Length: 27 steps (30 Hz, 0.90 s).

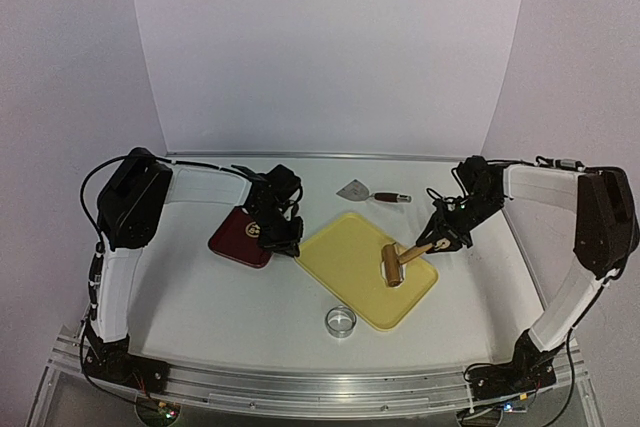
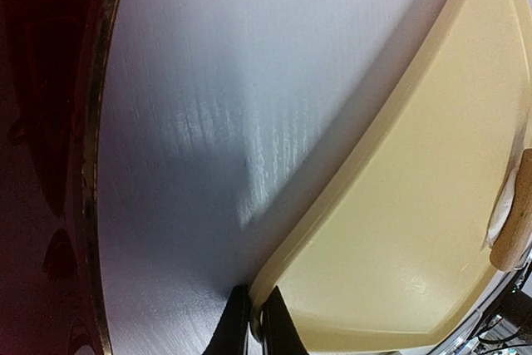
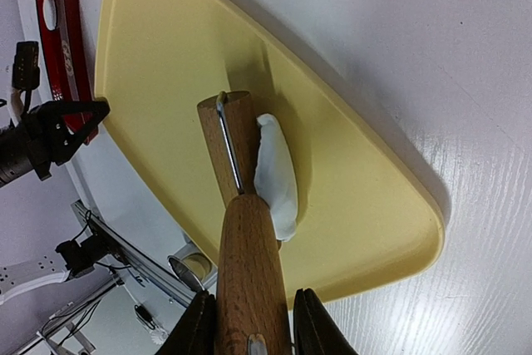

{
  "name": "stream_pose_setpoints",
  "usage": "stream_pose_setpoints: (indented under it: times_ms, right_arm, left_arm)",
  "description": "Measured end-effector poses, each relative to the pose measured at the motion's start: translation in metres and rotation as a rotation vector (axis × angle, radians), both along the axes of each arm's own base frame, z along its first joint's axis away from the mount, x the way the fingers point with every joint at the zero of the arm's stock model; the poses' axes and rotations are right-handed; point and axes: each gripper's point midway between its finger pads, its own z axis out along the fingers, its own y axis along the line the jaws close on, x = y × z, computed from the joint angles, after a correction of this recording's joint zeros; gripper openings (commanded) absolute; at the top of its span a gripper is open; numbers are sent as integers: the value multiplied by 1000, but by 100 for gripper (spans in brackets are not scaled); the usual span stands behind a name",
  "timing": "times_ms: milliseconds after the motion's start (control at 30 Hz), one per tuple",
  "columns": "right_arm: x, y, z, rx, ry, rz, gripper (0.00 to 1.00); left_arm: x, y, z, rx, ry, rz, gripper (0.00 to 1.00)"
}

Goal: Roll out the dumpling wrappers from the dough

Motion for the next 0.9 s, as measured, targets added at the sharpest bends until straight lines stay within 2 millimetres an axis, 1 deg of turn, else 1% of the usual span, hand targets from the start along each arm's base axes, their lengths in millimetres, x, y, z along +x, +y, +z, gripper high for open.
stream_pose_setpoints:
  times_ms: [900]
  right_arm:
    - [4, 19, -6, 18, -3, 5, 0]
  left_arm:
    - [0, 0, 0, 0, 3, 7, 0]
